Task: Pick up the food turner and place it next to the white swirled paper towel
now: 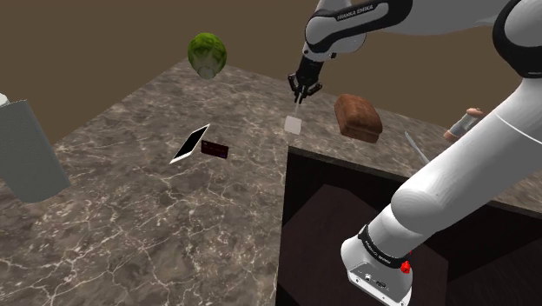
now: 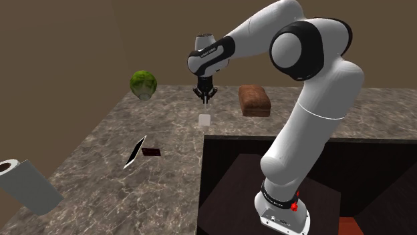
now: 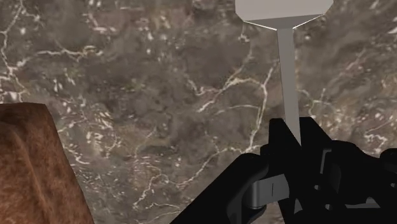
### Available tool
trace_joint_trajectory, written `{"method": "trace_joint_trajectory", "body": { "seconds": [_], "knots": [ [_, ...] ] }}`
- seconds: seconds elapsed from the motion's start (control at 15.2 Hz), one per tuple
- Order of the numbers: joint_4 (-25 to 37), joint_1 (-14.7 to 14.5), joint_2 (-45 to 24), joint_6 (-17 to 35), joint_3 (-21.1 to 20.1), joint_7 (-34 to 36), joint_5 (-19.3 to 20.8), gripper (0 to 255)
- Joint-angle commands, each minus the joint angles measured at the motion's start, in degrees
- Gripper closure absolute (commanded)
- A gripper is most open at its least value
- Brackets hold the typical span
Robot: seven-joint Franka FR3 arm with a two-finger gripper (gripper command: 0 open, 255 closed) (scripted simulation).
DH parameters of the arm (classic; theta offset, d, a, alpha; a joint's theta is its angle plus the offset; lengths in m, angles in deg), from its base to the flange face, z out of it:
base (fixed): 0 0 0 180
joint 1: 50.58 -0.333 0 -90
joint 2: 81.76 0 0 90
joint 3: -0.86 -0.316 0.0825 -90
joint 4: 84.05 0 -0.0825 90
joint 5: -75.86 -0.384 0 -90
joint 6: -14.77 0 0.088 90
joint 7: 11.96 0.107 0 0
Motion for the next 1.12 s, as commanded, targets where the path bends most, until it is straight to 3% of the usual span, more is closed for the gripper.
{"method": "trace_joint_trajectory", "body": {
  "seconds": [0.0,1.06],
  "knots": [
    [1.0,0.0,0.6,-1.6,-0.1,0.0,0.0,255],
    [10.6,-0.1,3.1,-13.8,-0.2,-0.4,-0.2,255]
  ]
}}
